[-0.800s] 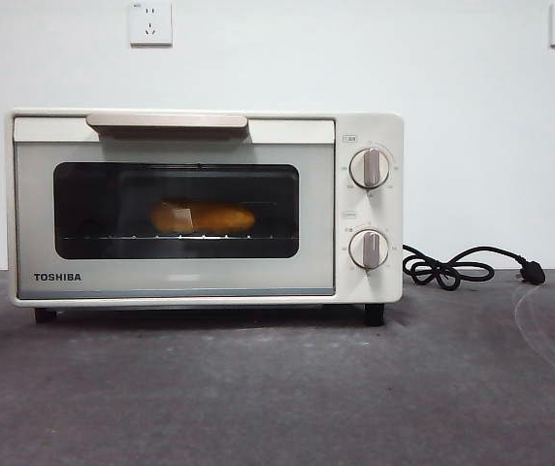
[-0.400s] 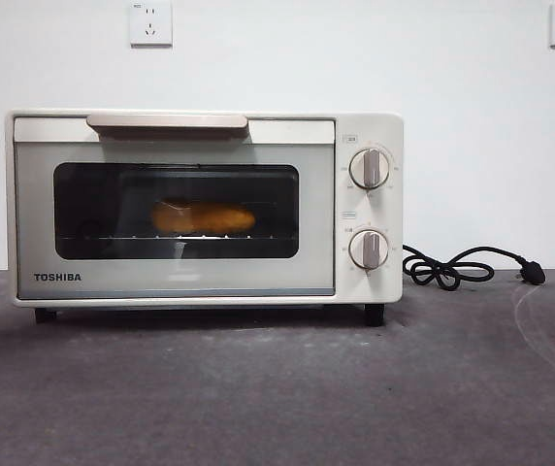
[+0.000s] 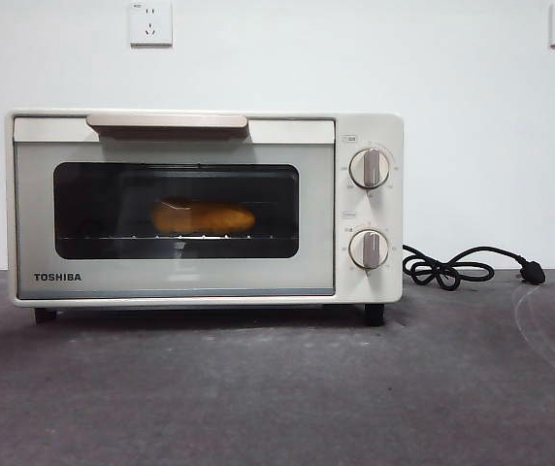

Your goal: Take the corn from the table,put the corn in the oven

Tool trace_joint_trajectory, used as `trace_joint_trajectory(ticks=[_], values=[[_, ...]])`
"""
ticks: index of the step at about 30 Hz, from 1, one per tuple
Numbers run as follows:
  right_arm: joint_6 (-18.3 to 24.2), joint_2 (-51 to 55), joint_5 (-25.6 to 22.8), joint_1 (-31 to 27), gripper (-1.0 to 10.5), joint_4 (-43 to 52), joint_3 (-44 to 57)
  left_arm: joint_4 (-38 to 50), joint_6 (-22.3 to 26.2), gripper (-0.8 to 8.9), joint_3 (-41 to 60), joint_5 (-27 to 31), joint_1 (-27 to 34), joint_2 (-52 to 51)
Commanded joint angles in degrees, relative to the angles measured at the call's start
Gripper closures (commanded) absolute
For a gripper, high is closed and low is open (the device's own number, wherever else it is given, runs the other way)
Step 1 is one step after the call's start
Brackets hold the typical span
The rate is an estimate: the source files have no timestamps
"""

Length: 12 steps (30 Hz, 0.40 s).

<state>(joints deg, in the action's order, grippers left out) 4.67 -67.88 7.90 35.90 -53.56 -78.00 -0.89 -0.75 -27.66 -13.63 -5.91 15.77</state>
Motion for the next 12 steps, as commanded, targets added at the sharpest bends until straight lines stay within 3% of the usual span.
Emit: trace_joint_trajectory(ticks=[1,12], values=[[-0.6,-0.2,0.0,0.0,9.5,0.5,0.1,2.0,1.5,8.18,7.5,1.3,0.0,-3.7],[-0.6,-0.2,0.0,0.0,9.5,0.5,0.1,1.8,2.7,8.18,22.8,6.9,0.5,-15.0]])
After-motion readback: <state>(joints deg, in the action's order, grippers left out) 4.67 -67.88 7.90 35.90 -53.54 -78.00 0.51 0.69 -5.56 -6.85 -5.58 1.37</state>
